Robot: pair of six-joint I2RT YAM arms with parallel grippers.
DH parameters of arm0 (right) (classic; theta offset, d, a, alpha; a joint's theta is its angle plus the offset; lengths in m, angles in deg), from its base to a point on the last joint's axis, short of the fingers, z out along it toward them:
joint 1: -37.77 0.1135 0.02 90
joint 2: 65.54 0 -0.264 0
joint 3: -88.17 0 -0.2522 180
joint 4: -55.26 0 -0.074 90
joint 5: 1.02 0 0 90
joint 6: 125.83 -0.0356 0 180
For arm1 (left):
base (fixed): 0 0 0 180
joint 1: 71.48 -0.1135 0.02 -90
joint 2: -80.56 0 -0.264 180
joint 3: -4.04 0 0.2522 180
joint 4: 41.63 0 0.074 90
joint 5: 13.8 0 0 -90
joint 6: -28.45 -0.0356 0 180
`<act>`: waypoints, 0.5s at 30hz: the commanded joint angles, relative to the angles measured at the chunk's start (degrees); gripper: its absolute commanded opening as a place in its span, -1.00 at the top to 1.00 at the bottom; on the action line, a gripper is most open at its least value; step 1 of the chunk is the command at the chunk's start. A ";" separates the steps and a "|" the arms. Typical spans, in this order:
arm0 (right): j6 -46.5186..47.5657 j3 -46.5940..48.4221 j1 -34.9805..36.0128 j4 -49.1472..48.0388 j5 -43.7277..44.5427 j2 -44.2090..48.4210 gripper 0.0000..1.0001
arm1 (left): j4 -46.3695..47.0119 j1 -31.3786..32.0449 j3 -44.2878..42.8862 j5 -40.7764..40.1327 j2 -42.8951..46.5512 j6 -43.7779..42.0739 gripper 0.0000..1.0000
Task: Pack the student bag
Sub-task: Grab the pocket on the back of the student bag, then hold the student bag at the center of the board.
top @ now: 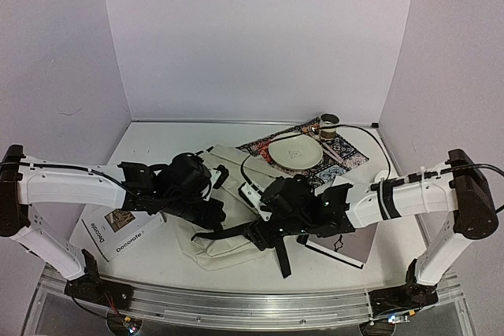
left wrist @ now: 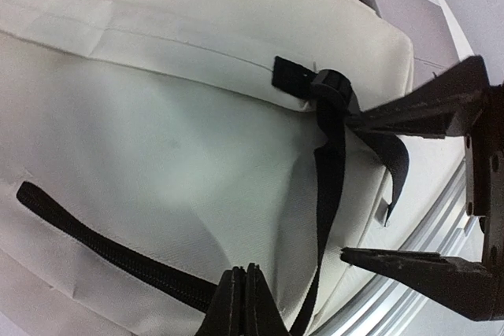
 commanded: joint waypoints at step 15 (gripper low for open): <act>35.51 -6.39 2.56 -22.93 -11.55 -1.46 -0.36 | 17.86 -4.61 7.76 12.42 6.60 9.78 1.00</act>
